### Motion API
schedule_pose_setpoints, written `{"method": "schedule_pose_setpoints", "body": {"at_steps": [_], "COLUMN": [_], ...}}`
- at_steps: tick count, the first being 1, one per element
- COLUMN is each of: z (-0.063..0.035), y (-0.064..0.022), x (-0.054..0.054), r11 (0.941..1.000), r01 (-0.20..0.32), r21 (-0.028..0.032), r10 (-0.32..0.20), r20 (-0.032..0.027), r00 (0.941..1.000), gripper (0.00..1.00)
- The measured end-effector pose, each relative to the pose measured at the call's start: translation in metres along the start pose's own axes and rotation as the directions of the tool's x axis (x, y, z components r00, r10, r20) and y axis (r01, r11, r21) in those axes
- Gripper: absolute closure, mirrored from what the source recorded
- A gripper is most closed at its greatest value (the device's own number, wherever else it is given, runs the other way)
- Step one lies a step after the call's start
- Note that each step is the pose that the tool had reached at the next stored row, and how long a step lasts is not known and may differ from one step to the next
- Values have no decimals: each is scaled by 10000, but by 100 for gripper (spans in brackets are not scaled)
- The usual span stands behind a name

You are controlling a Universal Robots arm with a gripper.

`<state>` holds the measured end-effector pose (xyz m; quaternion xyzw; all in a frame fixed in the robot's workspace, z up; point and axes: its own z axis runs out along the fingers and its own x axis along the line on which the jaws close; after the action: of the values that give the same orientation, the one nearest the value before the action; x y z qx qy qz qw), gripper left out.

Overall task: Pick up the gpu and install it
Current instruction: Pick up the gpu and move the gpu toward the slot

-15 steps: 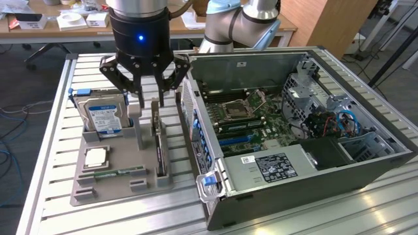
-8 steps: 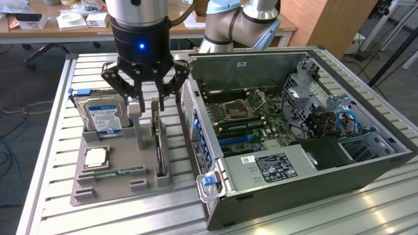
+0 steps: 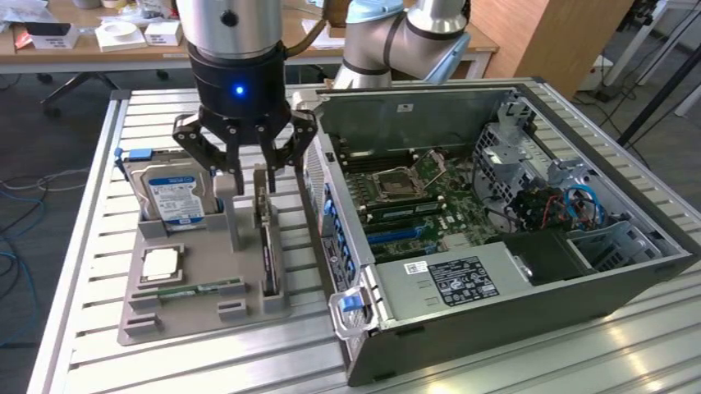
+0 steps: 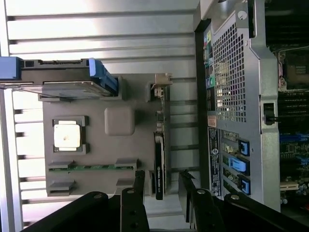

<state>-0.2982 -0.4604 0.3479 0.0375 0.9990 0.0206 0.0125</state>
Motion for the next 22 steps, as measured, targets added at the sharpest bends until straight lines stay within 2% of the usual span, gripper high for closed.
{"method": "schedule_pose_setpoints", "body": {"at_steps": [22], "z": [363], "y": [-15], "x": [8], "r11": [10000], "r01": [0], "r21": [0], "r10": [0], "r20": [0], "r00": [10000], "gripper": [59]}}
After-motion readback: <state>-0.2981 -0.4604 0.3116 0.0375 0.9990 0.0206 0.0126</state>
